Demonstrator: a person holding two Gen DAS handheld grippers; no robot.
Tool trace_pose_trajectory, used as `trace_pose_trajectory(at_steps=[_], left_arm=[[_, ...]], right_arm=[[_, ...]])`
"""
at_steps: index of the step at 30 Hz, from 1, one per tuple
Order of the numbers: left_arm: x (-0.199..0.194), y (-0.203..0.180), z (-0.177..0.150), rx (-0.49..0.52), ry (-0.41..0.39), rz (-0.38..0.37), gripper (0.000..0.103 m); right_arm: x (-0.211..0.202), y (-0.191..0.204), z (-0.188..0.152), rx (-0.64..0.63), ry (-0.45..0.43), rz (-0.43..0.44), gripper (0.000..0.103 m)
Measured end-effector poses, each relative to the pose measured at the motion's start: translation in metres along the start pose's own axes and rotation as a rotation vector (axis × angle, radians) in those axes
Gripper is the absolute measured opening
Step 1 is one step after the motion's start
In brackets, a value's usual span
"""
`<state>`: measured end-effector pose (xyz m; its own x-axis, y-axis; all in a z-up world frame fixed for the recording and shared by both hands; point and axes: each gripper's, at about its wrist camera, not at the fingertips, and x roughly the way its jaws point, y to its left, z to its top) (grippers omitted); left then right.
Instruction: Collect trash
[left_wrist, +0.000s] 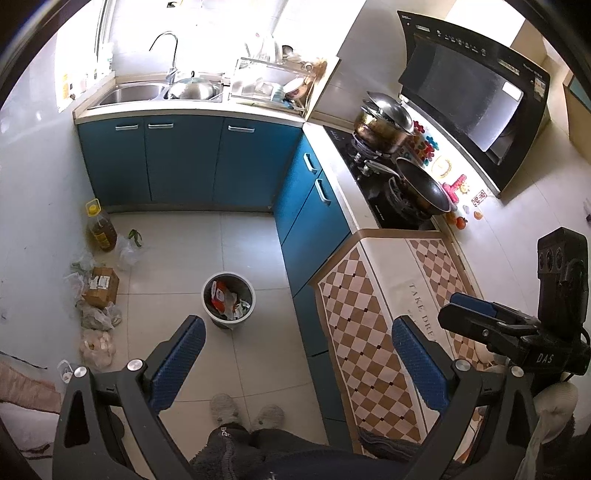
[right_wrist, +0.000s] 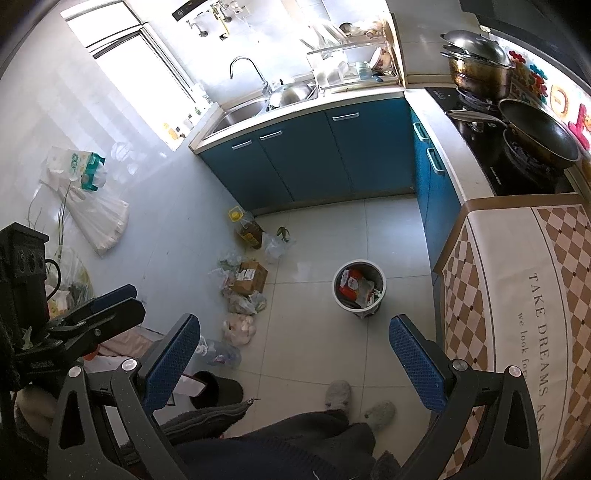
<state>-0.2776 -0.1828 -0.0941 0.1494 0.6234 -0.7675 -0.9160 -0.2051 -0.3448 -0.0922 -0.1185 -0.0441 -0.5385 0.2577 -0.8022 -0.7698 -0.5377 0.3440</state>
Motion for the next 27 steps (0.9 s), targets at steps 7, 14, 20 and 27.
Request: trace_pose_trajectory(at_steps=[7,14,20,27], left_arm=[[0.000,-0.001,-0.001,-0.005,-0.002,0.000,0.103],[0.001,-0.004,0.000,-0.004,-0.003,-0.002,0.103],[0.002,-0.010,0.000,-0.002,-0.004,-0.004,0.103],[0.002,-0.011,0.000,-0.002,-0.003,-0.004,0.103]], right_arm=[[-0.001,-0.003,0.000,-0.002,0.002,0.003,0.103],[-0.002,0.000,0.001,-0.002,0.000,0.003,0.103],[-0.001,0.004,0.004,-0.003,-0.003,0.002,0.103],[-0.001,0.004,0.006,-0.008,0.000,0.008,0.103]])
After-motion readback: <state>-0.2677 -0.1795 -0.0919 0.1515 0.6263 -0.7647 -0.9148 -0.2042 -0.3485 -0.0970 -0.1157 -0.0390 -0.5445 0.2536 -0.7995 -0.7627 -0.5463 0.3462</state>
